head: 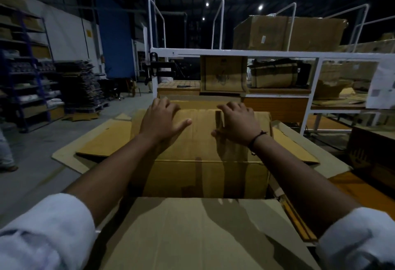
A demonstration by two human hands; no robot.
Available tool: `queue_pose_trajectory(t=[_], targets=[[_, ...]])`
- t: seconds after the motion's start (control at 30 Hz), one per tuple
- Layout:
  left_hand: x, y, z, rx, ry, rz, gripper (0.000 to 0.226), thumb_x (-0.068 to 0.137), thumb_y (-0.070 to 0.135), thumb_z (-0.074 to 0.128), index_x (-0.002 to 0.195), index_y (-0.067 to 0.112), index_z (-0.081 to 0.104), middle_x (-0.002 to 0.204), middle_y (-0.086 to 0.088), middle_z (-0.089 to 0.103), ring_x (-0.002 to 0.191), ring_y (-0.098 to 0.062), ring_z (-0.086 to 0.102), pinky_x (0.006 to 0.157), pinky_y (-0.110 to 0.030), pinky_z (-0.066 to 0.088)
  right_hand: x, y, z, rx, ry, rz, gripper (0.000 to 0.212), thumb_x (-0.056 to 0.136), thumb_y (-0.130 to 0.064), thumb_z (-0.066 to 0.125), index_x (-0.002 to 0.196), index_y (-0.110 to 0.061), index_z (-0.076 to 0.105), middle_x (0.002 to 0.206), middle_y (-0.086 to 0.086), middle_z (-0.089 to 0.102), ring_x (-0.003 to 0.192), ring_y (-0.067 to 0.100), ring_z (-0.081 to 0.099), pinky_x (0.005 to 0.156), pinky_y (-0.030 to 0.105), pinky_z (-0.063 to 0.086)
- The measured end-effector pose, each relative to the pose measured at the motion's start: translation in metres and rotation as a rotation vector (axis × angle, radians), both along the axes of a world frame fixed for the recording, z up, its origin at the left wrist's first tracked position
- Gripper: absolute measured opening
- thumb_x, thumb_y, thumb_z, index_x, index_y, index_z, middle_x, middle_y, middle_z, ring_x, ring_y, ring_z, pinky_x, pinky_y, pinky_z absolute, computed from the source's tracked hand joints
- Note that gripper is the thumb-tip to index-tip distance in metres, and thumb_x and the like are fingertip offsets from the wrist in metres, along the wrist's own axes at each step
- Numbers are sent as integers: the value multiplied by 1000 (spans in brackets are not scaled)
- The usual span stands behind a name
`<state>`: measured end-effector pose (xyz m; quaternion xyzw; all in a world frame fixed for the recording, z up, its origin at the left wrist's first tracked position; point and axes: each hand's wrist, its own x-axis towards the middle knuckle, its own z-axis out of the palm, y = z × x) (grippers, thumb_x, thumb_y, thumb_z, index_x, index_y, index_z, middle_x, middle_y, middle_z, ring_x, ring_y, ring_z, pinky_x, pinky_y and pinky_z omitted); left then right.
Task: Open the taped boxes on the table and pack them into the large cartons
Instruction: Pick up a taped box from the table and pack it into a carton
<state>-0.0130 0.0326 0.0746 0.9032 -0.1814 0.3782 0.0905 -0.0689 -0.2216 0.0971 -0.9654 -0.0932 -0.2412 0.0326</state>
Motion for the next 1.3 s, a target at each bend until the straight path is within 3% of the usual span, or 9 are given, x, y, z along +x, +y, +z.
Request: queue_pose_trajectory(t=[0.17,0.27,0.37,0.5,0.63,0.77,0.9,1.1,1.3], targets=[[-54,14,30,-4,-192,-145,53,94,68,51,91,18,69,83,1,60,72,-13,49,59,-26,35,-52,3,21,16,-249,145,32,91,-39,68,119,-23,64,124,2,59,108,17,57,83,24,49],[-95,21,47,69,-12,-236,63,98,71,38,72,22,69,60,6,59,47,-9,50,47,-21,35,-99,1,46,75,40,238,20,90,-39,68,103,-24,69,100,-13,63,95,6,62,73,17,50],[-120,18,43,123,434,-244,49,97,65,47,81,26,72,72,8,70,59,-4,63,56,-27,51,-126,5,48,113,438,235,19,85,-48,70,98,-35,67,97,-15,65,93,6,63,76,25,55],[-111,12,-7,336,747,-157,46,93,67,57,127,38,63,124,11,64,104,-8,60,84,-36,55,-107,17,5,54,597,233,36,89,-43,70,123,-40,59,123,-17,62,110,4,57,92,28,52],[-107,12,-58,286,568,-81,73,91,73,50,155,40,34,154,7,46,137,-18,43,111,-43,39,-71,22,-56,26,510,172,50,92,-39,68,138,-35,49,121,-10,63,106,9,59,96,37,51],[-114,5,-82,231,410,-69,72,97,68,44,157,31,30,154,4,45,140,-19,39,118,-42,28,-55,24,-95,159,317,127,46,95,-50,60,138,-37,50,127,-9,60,120,15,53,106,45,34],[-114,7,-85,142,390,-105,63,96,68,46,150,35,40,145,8,51,130,-14,45,106,-36,38,-61,28,-106,235,185,151,37,98,-53,53,131,-36,56,122,-11,61,114,11,53,104,42,35],[-110,16,-74,194,367,-122,51,98,67,47,135,33,56,125,12,63,112,-8,54,79,-27,39,-71,22,-94,259,295,232,36,94,-43,65,127,-32,59,114,-12,63,93,2,57,87,31,56],[-99,13,-89,83,347,-145,43,99,67,41,125,36,58,113,16,62,101,-4,54,77,-28,40,-69,19,-113,136,126,192,37,99,-64,39,122,-38,52,103,-15,56,89,3,48,86,30,45]])
